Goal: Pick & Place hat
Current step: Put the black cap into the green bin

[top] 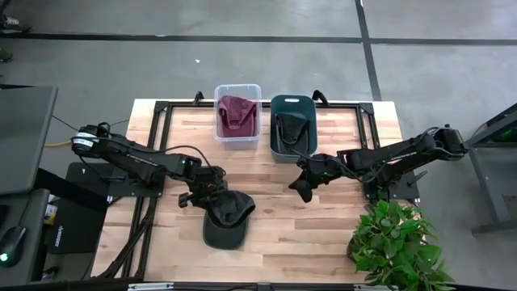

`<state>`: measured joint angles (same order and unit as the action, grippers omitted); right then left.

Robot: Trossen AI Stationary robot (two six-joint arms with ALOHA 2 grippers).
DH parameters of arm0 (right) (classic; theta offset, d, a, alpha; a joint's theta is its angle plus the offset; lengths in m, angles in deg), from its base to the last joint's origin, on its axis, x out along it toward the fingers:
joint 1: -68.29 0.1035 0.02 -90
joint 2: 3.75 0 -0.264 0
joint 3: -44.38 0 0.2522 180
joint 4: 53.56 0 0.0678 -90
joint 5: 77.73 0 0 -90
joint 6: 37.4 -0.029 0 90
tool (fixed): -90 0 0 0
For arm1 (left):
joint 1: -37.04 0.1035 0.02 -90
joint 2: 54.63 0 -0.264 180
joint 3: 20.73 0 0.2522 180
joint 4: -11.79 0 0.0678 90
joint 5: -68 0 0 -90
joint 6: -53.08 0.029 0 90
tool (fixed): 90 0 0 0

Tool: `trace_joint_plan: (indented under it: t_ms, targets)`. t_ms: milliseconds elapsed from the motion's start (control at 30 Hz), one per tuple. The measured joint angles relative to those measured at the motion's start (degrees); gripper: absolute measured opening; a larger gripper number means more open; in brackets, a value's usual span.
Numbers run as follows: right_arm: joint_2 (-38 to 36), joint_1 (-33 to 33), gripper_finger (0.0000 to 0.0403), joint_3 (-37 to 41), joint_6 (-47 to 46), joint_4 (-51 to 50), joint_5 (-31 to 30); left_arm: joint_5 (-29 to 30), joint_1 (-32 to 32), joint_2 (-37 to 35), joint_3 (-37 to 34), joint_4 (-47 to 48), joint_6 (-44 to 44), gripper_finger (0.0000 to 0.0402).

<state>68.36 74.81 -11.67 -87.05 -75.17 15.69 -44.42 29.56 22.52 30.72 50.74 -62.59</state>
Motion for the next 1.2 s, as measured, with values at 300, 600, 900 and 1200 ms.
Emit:
trace_joint_plan:
  t_ms: [300, 600, 900, 1200]
  targets:
    - [0.00, 0.00, 0.0000, 0.00, 0.39, 0.00, 0.01, 0.20, -0.02, 0.00, 0.00, -0.19, 0.74, 0.0007]
    - [0.00, 0.00, 0.0000, 0.00, -0.39, 0.02, 1.55, 0.88, -0.02, 0.00, 0.02, -1.94, 1.65, 0.0001]
    - [0.00, -0.57, 0.0001, 0.00, -0.90, 0.02, 3.15, 1.99, -0.02, 0.00, 3.43, -2.54, 4.35, 0.0000]
    - [-1.98, -0.57, 0.0011, 0.00, -1.33, 0.39, 2.87, 5.42, 0.00, 0.02, 10.56, 0.86, 7.86, 0.0000]
